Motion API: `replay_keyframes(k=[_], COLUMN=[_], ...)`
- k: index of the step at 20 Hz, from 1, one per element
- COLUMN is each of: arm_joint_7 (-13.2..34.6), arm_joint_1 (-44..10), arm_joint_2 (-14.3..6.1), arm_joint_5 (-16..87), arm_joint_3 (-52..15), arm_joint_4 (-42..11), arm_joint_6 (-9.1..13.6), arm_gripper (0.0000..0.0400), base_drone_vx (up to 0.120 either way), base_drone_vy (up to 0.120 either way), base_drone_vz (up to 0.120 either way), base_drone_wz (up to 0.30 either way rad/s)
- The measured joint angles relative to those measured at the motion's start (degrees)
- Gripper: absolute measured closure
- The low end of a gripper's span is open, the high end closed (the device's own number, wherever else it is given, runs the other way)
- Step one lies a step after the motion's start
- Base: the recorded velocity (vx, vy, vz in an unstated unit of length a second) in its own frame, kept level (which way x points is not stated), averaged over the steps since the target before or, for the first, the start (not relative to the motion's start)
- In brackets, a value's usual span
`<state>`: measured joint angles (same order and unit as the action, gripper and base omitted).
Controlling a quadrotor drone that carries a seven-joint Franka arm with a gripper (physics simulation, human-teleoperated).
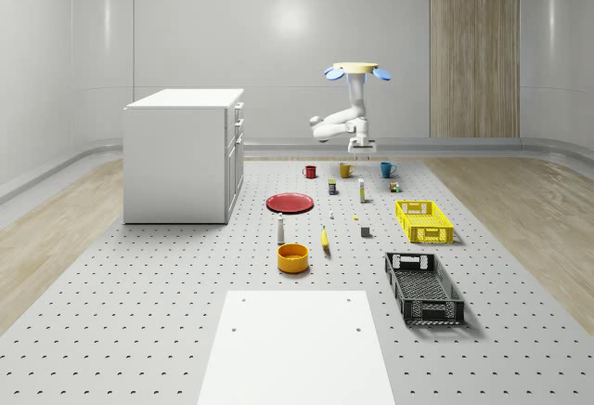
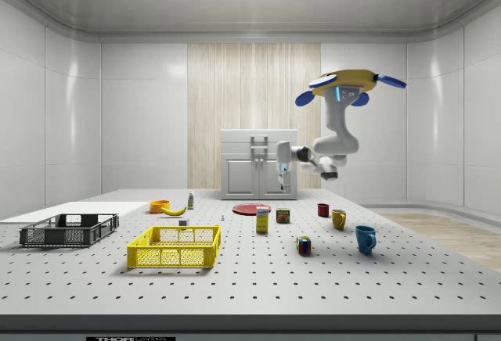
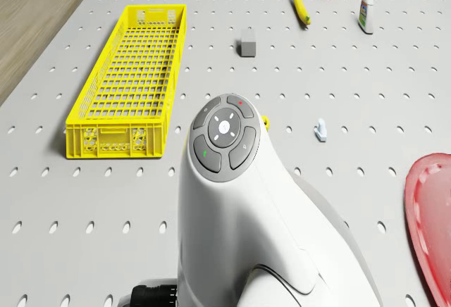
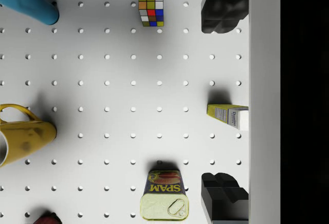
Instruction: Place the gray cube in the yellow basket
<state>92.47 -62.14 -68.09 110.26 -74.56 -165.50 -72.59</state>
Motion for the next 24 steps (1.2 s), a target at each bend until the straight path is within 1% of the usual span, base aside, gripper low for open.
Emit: replay_keyframes(k=[3,7,19,21,24], arm_joint_7=[0.2,0.6,1.4,1.5,1.7], arm_joint_1=[-0.3,-0.6,-1.5,-1.6,-1.8], arm_joint_2=[-0.8,-1.9,-4.8,-5.3,-5.9], arm_joint_5=[-0.4,-1.0,-2.4,-2.6,-2.9], arm_joint_3=[-0.2,-0.5,-1.3,-1.4,-1.6], arm_joint_4=[0.1,0.1,0.3,0.3,0.4], arm_joint_6=[-0.7,-1.7,-4.4,-4.9,-5.5], arm_gripper=[0.0000,0.0000,0.0000,0.0000,0.0000], base_drone_vx=[0.120,0.120,0.120,0.120,0.120], base_drone_vy=[-0.013,0.000,0.000,0.000,0.000], base_drone_vz=[-0.013,-0.110,0.000,-0.120,-0.040], base_drone_wz=[0.000,0.000,0.000,0.000,0.000])
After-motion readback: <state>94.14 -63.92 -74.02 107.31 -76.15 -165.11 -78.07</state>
